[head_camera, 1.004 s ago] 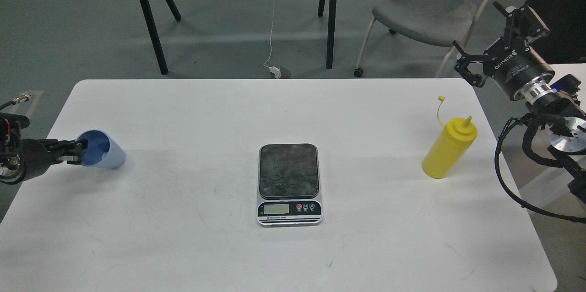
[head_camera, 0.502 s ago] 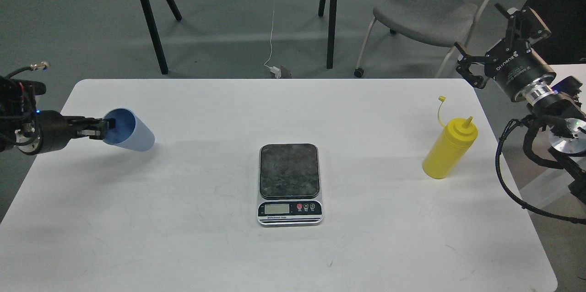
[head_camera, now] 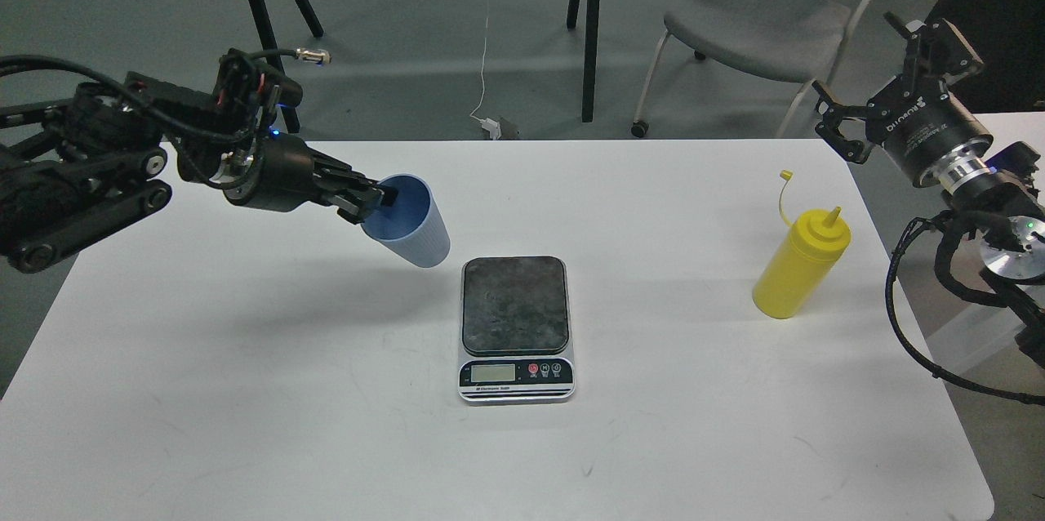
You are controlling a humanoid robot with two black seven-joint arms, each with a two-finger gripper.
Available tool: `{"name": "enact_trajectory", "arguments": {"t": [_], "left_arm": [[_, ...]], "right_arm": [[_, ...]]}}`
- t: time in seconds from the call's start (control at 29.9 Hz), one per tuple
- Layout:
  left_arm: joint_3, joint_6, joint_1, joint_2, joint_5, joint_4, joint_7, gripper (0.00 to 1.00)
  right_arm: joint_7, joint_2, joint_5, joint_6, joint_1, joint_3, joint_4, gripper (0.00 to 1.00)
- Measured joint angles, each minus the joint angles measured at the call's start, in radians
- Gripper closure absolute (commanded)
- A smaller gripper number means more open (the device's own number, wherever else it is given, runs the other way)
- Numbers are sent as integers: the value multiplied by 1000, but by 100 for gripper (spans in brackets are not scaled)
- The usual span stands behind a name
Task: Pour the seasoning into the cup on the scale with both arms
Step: 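Lift the cup with the left gripper and carry it over the scale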
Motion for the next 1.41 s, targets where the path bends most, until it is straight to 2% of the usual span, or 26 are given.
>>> {"name": "enact_trajectory", "arguments": {"t": [0.2,0.43,1.04,1.3,1.41], "left_arm": [[89,-5,-57,-149,0,68,0,100],[108,-5,-58,-265,-3,125,0,99],[162,-7,-58,-391,-4,232,0,98],[160,-8,-58,-402,-9,241,0,92],[156,-8,-58,-403,-16,242,0,86]], "right_arm": [[6,1,0,0,-6,1,1,1],[7,-1,0,0,-7,-1,3,1],[7,3,0,0,-22,2,2,1],[7,2,0,0,-23,2,1,1],[7,2,0,0,-24,2,1,1]]}}
